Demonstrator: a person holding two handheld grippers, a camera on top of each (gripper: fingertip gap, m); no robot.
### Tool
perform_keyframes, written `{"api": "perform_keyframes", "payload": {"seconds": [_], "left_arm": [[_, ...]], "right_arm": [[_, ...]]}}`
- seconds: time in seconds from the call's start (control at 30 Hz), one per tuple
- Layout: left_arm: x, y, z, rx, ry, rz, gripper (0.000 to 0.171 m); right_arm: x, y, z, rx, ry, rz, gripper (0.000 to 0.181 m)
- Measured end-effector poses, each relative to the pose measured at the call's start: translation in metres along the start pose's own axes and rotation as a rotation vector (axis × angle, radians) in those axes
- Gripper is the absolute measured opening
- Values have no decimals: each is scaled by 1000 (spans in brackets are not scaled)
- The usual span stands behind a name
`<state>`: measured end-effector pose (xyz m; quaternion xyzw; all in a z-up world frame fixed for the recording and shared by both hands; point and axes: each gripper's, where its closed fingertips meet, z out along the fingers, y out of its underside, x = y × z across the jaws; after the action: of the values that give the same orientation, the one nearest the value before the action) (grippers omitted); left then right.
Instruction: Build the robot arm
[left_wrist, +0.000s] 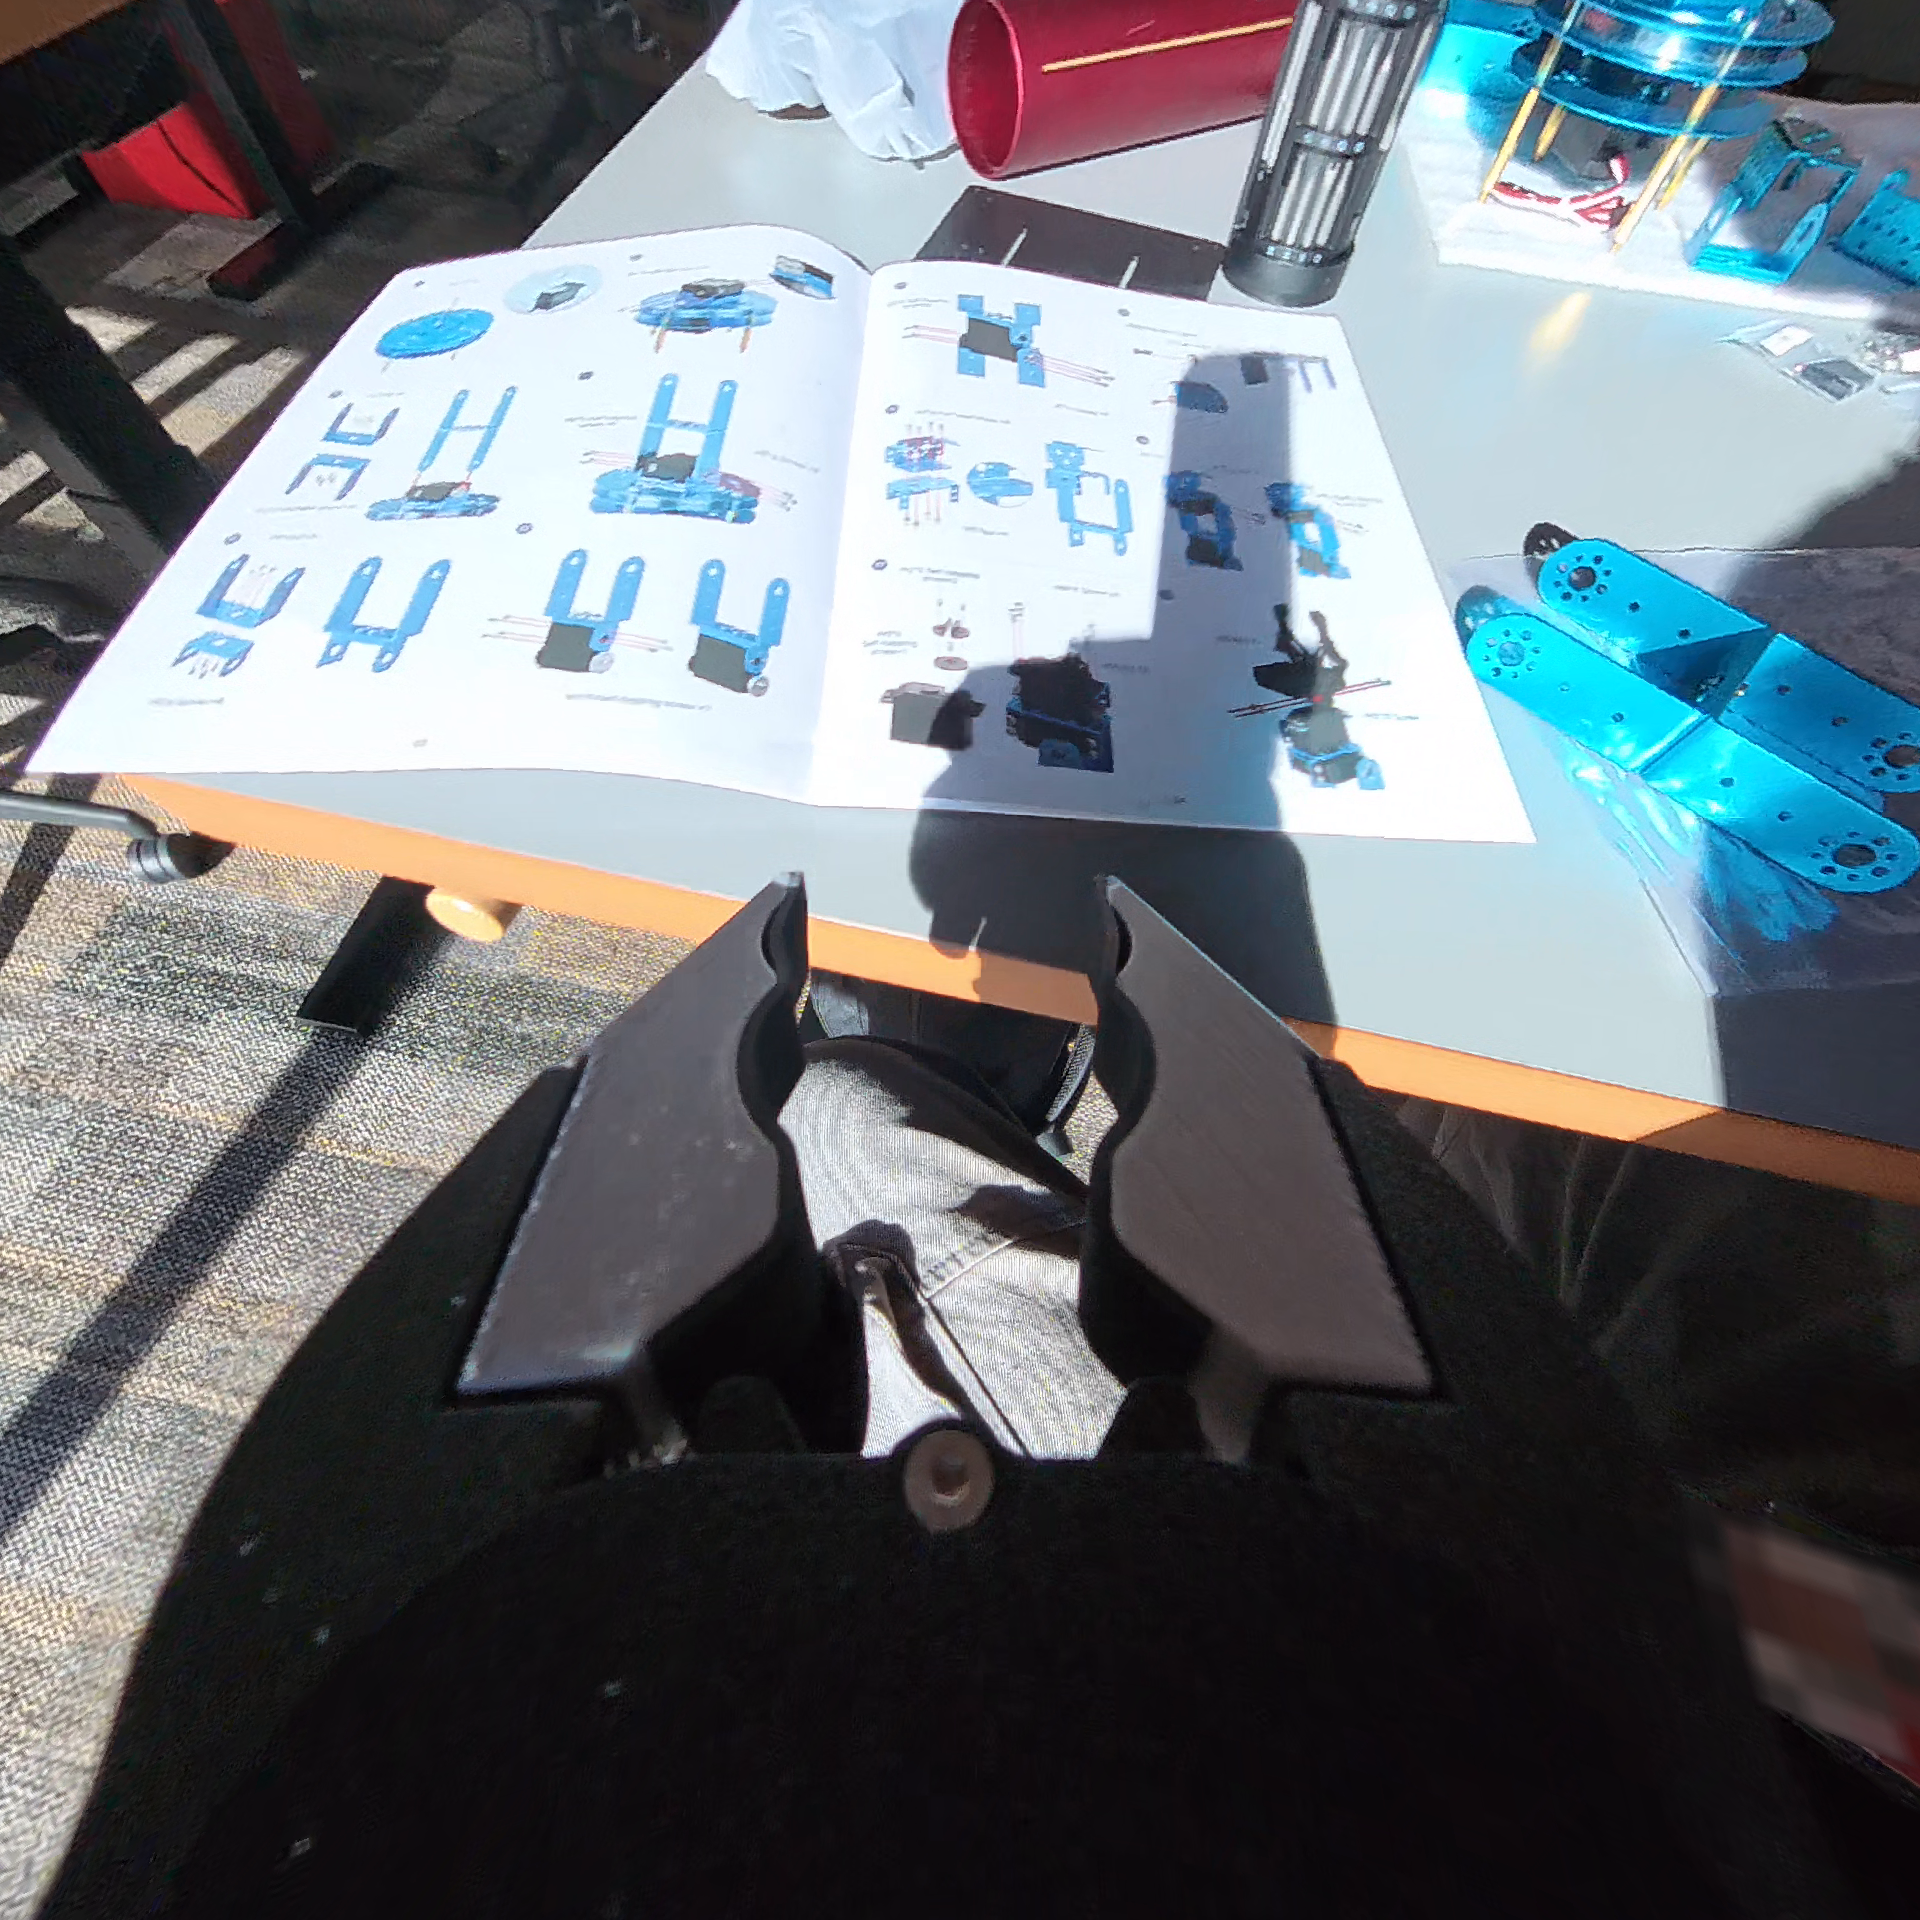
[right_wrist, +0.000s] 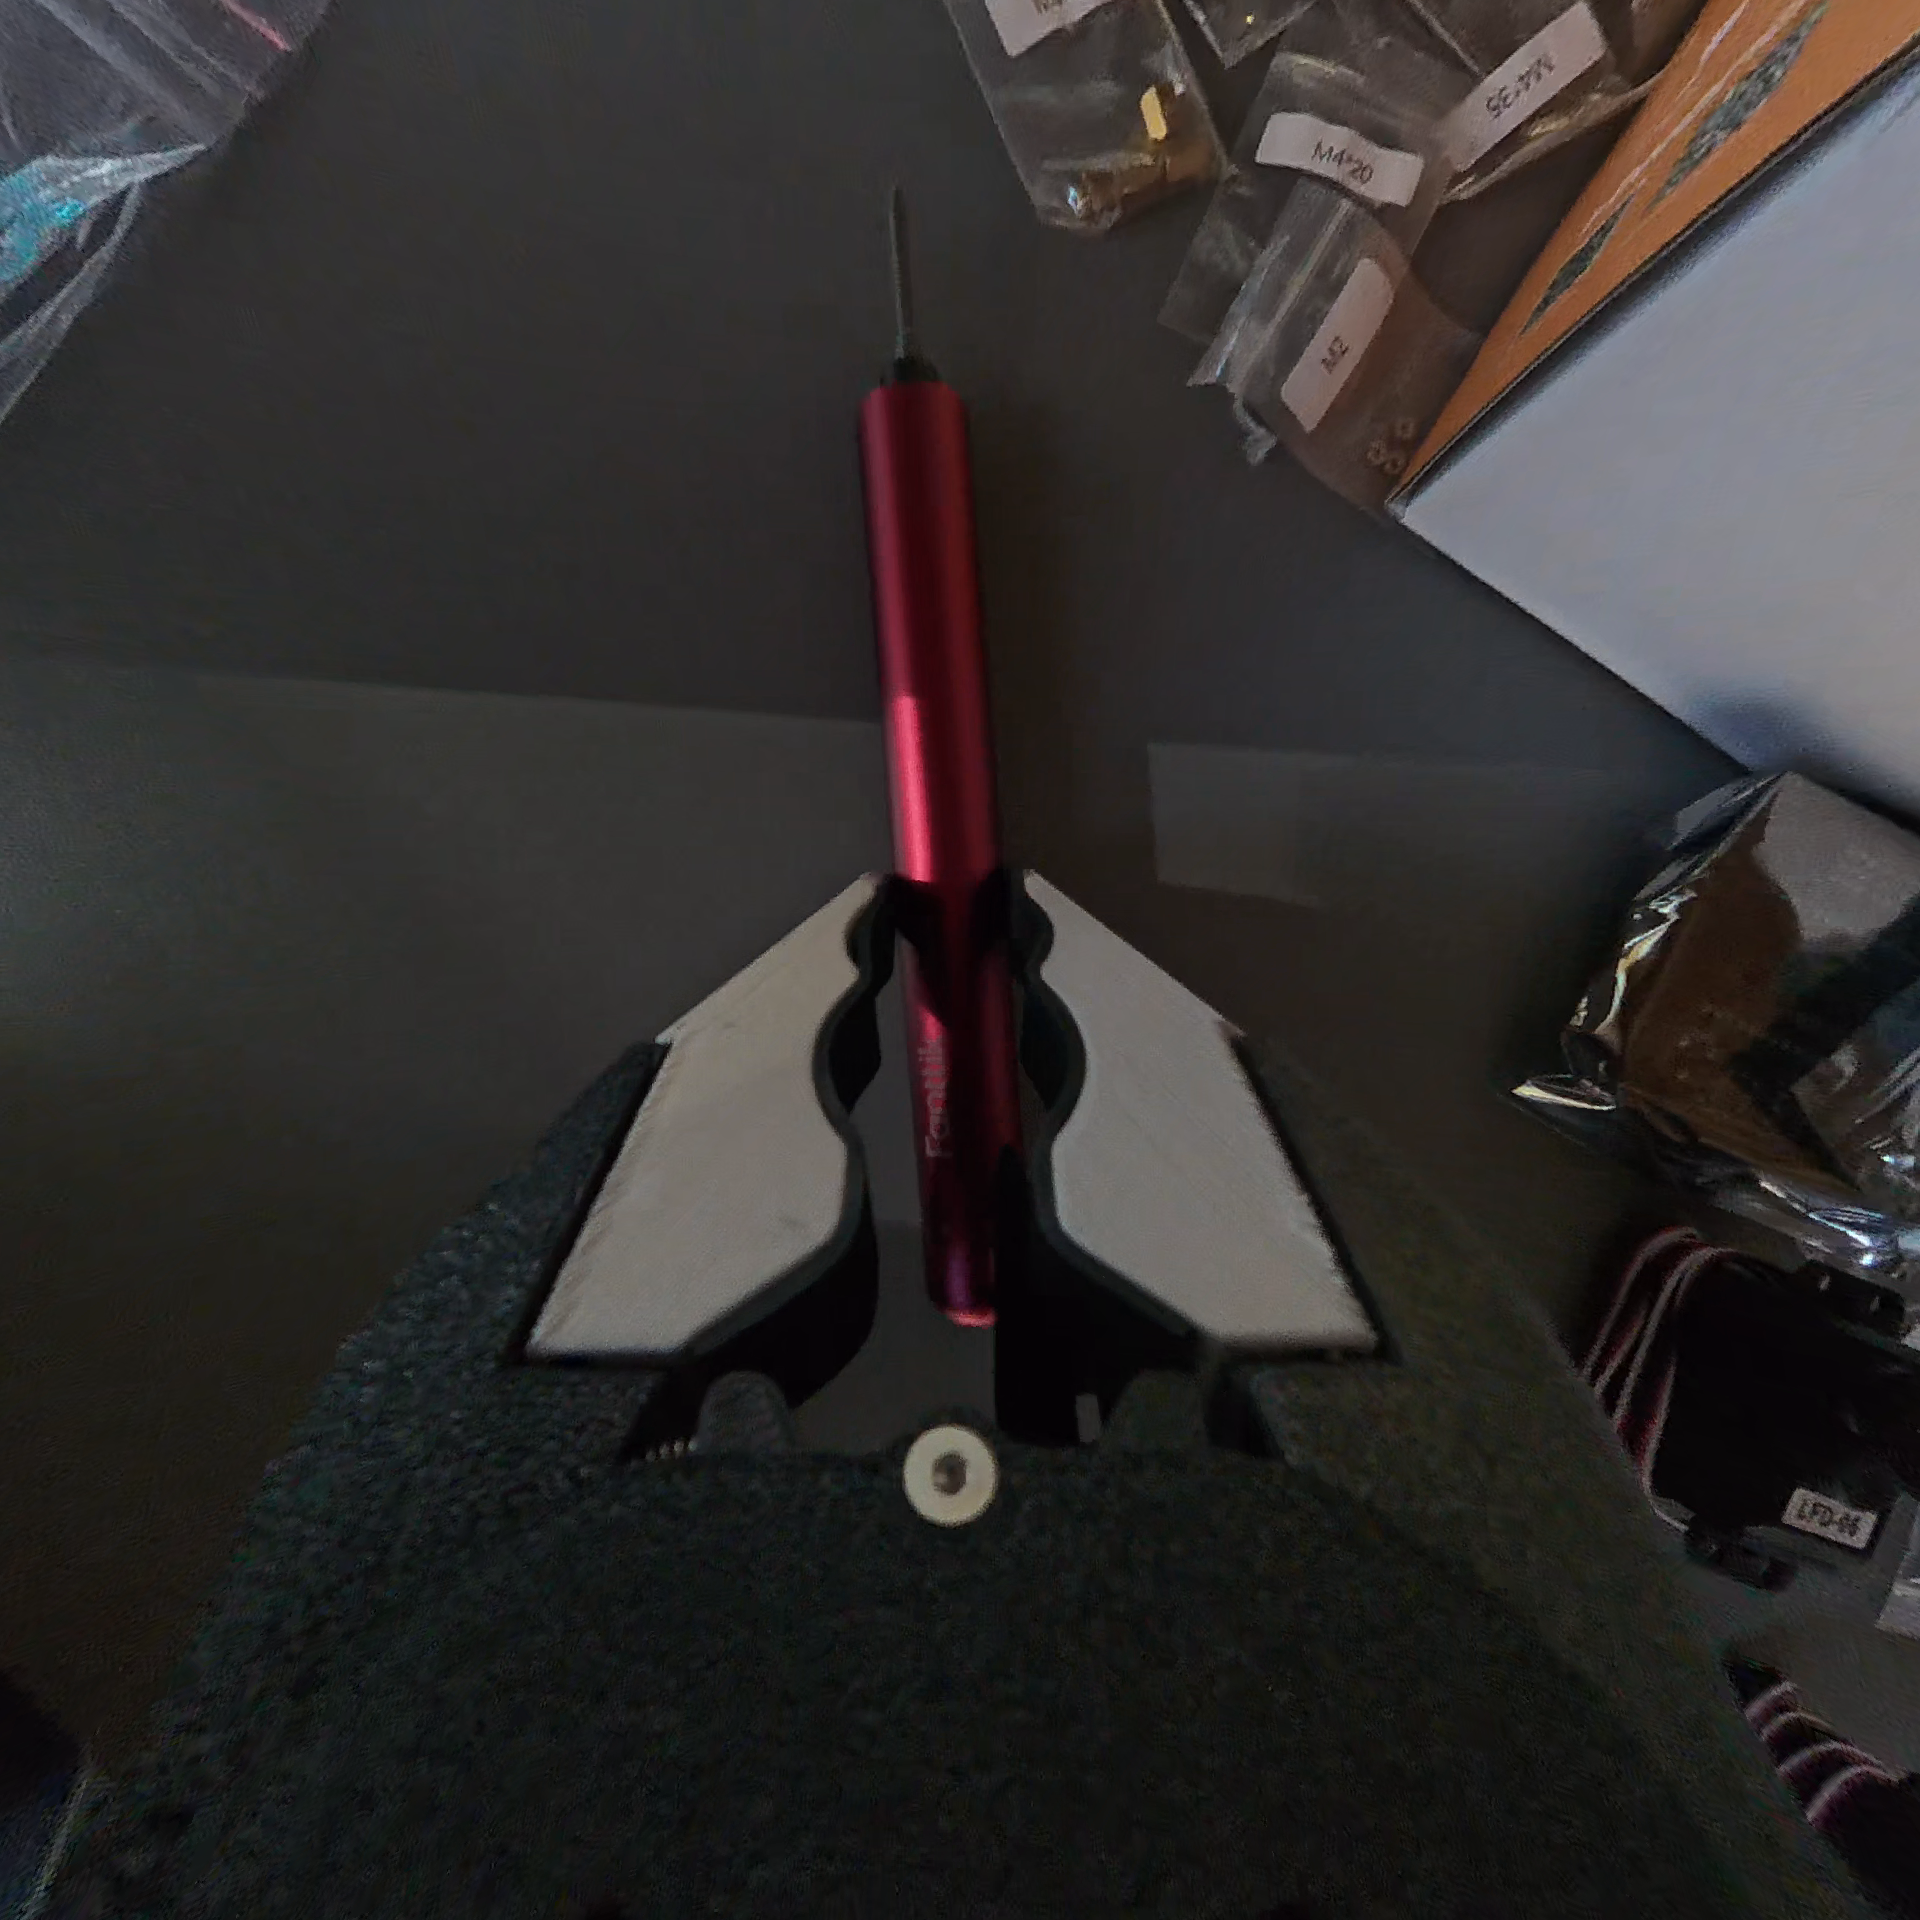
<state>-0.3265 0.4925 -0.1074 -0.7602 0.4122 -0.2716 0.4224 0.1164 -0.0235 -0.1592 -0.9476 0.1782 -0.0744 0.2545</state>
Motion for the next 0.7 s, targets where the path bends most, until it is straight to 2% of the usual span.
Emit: {"api": "perform_keyframes", "payload": {"seconds": [0.1, 0.2, 0.27, 0.33, 0.4, 0.53, 0.63, 0.7], "left_arm": [[-16, 3, 0, -2, -18, -23, 53], [-27, 2, 1, -8, -30, -16, 53], [-31, -1, 4, -3, -34, -10, 53], [-34, -5, 8, 1, -35, -8, 53], [-34, -10, 12, 8, -31, -8, 53], [-32, -19, 20, 27, -28, -5, 54], [-36, -23, 25, 23, -45, 7, 54], [-42, -26, 27, 18, -64, 4, 54]], "right_arm": [[1, -1, 1, 14, -7, 44, 21], [4, -3, -4, 21, 32, 56, 44], [4, -23, -12, 87, 73, 56, 44], [-12, -61, -20, 214, 69, 29, 44], [-44, -105, -22, 359, 7, -29, 44], [-136, -182, -5, 569, -284, -114, 44], [-194, -216, 13, 631, -434, -190, 44], [-216, -224, 25, 599, -433, -232, 44]]}}
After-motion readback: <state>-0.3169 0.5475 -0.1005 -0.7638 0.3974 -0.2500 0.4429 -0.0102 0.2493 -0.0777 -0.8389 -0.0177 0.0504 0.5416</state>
